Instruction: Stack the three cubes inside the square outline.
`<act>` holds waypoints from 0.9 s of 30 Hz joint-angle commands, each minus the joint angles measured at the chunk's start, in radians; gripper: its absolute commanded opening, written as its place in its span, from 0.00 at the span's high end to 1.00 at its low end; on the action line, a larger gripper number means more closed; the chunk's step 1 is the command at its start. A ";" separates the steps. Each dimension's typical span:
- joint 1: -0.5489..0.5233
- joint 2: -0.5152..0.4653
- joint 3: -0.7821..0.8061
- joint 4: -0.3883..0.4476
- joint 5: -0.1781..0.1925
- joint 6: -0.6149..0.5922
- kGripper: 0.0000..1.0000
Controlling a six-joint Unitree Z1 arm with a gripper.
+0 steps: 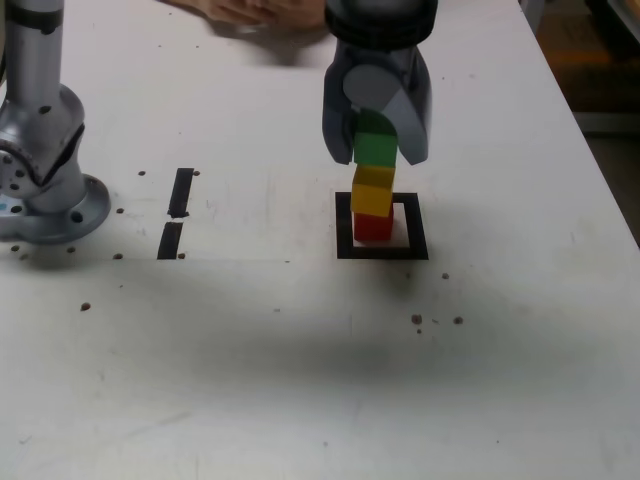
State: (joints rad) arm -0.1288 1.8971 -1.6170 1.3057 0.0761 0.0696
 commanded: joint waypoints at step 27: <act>0.029 0.013 0.091 -0.116 0.016 0.010 0.52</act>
State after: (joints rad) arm -0.1004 1.9090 -1.5296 1.1895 0.0911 0.0797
